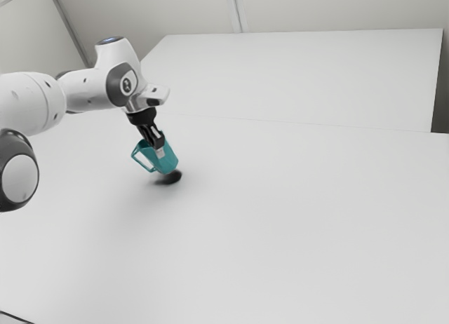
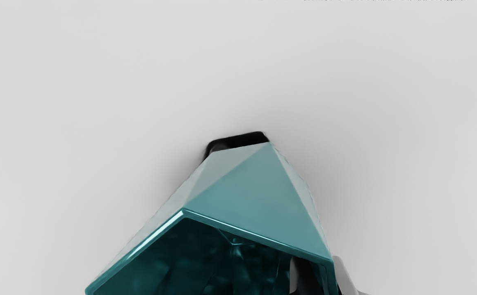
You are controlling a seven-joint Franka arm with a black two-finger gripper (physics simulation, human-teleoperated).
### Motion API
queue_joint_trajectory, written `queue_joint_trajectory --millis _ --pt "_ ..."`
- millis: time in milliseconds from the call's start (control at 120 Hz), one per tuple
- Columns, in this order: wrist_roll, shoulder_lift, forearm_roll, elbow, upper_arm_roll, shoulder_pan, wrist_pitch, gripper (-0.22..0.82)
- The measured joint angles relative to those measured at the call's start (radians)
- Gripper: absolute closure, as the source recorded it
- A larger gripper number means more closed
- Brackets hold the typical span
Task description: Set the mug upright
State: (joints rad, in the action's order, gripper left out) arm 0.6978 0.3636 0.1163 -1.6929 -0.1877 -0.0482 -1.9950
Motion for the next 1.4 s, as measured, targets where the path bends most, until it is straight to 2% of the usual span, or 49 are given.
queue_joint_trajectory --millis 375,575,708,1067,1317,1400 --pt "-0.086 0.046 -0.017 0.014 0.001 -0.008 -0.01 0.77" --pt "-0.111 0.052 -0.005 0.014 0.001 -0.009 -0.008 0.5" --pt "-0.124 0.041 -0.004 0.014 0.0 -0.012 -0.007 0.38" --pt "-0.158 -0.166 -0.029 0.008 0.015 -0.035 0.019 0.12" --pt "-0.196 -0.327 -0.081 0.014 0.061 -0.016 0.096 0.05" --pt "-0.221 -0.354 -0.098 0.05 0.07 -0.017 0.141 0.04"
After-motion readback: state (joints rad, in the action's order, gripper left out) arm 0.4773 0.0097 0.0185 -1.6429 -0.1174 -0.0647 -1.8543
